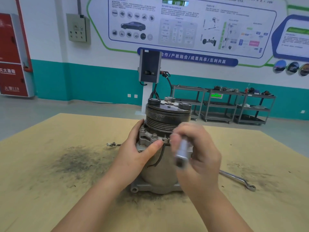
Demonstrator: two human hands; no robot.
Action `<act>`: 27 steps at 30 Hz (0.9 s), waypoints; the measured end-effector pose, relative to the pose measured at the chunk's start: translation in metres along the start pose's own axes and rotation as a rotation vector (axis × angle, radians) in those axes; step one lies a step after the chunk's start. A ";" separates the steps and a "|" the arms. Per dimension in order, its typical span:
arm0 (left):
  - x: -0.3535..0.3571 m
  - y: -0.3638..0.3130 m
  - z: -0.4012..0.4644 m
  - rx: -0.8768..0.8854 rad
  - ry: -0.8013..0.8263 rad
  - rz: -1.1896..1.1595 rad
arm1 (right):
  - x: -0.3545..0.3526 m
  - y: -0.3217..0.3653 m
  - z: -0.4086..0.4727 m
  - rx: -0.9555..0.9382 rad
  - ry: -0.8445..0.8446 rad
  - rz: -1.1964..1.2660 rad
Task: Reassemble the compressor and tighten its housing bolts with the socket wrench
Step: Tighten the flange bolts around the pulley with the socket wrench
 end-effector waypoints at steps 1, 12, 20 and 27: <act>0.000 0.000 -0.001 0.006 0.006 -0.004 | 0.003 0.000 -0.001 -0.020 0.040 -0.059; 0.000 -0.003 0.000 -0.008 -0.018 0.038 | -0.029 -0.017 0.025 0.421 -0.367 0.477; 0.001 -0.002 0.001 0.034 -0.056 0.042 | -0.026 -0.060 0.034 0.841 -0.419 0.694; 0.002 0.000 0.001 0.037 -0.076 0.030 | -0.029 -0.067 0.031 0.831 -0.334 0.846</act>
Point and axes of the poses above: each hand's wrist, its own z-axis towards the middle knuckle, its own x-axis out of the palm, y = z × x, the point moved 4 cm from there along z, towards the middle knuckle, and after that the axes turned 5 degrees about -y, right-handed, at the moved point
